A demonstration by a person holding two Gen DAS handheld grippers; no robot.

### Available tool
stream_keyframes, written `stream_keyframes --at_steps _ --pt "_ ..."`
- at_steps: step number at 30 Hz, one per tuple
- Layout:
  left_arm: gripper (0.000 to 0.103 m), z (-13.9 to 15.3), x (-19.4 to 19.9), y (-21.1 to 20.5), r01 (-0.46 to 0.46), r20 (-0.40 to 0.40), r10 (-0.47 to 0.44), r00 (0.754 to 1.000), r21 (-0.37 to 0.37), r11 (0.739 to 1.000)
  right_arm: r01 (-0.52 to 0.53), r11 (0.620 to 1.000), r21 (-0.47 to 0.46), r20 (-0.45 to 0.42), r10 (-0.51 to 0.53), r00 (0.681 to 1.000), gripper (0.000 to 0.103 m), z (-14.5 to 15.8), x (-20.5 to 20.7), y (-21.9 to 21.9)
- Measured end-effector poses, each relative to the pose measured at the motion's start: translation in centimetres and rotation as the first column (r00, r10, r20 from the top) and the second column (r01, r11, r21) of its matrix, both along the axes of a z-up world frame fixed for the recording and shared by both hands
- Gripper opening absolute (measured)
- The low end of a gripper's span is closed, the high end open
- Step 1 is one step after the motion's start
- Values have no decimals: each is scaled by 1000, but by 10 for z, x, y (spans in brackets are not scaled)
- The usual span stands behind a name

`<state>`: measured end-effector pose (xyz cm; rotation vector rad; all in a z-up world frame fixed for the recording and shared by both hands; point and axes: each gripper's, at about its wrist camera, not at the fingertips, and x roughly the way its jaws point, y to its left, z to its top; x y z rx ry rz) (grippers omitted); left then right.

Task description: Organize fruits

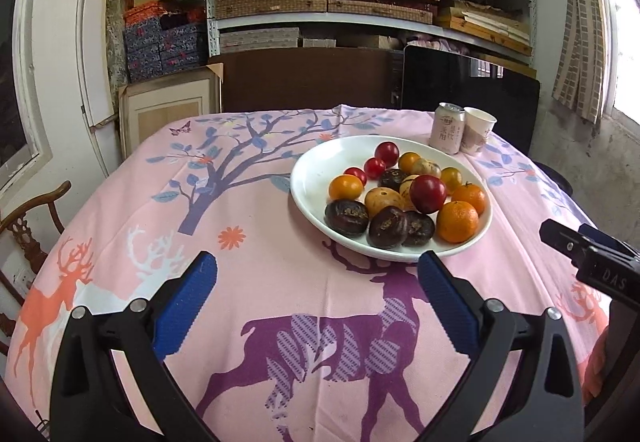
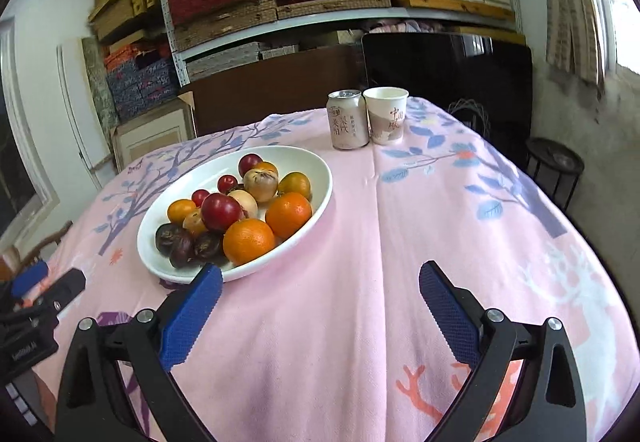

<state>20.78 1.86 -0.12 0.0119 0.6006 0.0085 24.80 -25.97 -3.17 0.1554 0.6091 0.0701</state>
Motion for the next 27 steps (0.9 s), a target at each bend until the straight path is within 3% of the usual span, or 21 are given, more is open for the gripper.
stream_keyframes --at_steps 4,10,14,22,27 --pt "98 3 1 -1 26 -10 -26 1000 -6 1000 -27 999 22 5 27 1000 100 -2 -2 1" --pt "99 10 -7 -7 58 17 -58 998 -4 998 -106 992 -67 69 111 991 100 7 -15 26" --pt "98 13 -11 -11 28 32 -29 999 36 999 -143 982 -120 109 156 982 100 13 -25 39" --pt "99 15 -17 -18 3 35 -6 999 96 995 -199 971 -136 105 214 971 100 14 -30 50" --pt "99 16 -17 -13 10 11 -11 1000 54 998 -219 969 -115 99 230 968 100 14 -31 49"
